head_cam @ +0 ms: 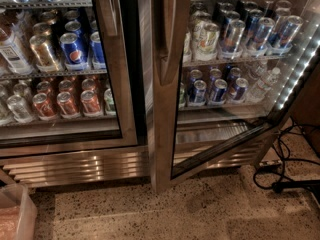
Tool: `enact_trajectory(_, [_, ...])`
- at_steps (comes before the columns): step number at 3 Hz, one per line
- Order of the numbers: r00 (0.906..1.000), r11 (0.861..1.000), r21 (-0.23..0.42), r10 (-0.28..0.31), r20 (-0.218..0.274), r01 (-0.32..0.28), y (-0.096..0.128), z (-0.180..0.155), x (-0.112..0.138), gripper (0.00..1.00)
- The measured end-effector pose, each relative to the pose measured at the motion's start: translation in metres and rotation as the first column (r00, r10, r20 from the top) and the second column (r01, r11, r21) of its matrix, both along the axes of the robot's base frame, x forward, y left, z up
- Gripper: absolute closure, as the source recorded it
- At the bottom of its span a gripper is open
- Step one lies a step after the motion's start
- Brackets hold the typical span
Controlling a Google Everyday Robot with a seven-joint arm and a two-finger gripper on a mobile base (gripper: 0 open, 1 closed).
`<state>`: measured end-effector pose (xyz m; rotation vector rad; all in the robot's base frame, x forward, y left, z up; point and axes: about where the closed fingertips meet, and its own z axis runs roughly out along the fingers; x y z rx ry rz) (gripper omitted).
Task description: Open right fridge door
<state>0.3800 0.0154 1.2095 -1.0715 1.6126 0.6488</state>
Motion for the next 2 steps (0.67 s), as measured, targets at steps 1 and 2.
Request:
enact_trajectory(1, [1.0,1.0,0.0,0.0,0.0,0.0,0.0,0.0,0.0,0.0])
enact_trajectory(2, [1.0,1.0,0.0,0.0,0.0,0.0,0.0,0.0,0.0,0.0])
